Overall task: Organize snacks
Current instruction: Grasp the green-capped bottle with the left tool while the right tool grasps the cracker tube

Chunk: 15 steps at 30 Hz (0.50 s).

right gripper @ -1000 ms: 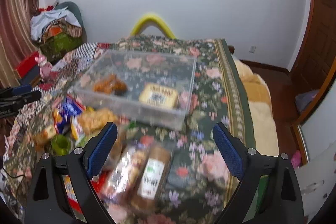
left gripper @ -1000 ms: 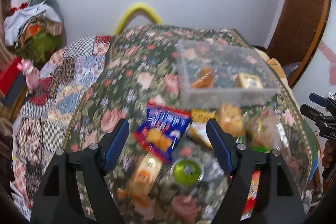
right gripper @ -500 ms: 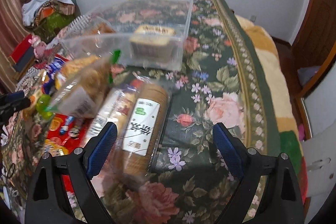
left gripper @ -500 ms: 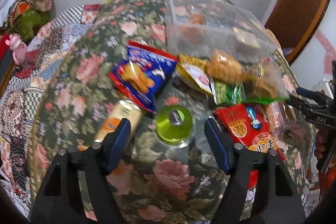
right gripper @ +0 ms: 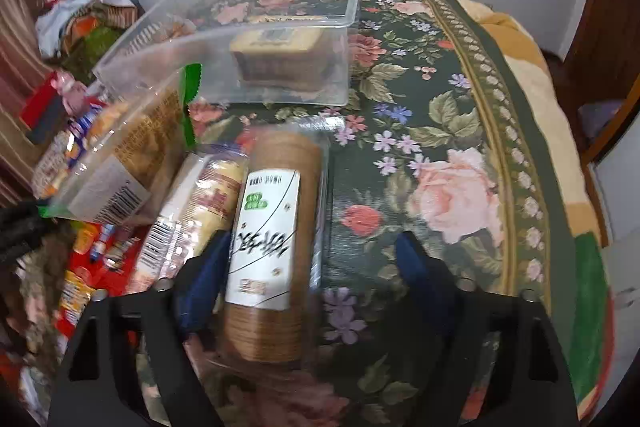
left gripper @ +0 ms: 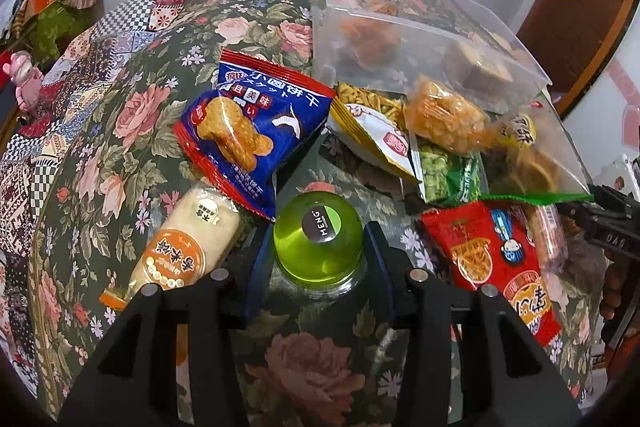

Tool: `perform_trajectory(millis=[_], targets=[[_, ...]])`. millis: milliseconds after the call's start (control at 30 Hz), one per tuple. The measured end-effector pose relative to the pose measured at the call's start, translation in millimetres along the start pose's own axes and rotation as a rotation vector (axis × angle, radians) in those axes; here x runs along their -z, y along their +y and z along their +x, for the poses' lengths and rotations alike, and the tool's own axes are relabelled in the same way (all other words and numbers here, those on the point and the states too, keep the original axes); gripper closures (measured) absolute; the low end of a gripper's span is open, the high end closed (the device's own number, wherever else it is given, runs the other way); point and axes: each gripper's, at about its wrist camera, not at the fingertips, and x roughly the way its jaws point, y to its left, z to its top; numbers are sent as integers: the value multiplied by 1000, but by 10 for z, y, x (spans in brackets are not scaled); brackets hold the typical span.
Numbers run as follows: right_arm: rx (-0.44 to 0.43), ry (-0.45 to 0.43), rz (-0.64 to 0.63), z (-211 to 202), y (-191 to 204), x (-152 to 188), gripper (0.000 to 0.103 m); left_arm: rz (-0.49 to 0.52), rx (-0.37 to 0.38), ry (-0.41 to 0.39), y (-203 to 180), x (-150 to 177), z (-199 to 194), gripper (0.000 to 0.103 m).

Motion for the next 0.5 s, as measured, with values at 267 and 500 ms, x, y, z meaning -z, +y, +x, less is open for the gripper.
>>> perform_trajectory(millis=[267, 500], targets=[[-6, -23, -13, -36, 4, -2, 69, -9, 6, -27, -2, -1, -1, 58], [-22, -37, 9, -81, -39, 6, 69, 15, 13, -67, -97, 24, -207, 58]])
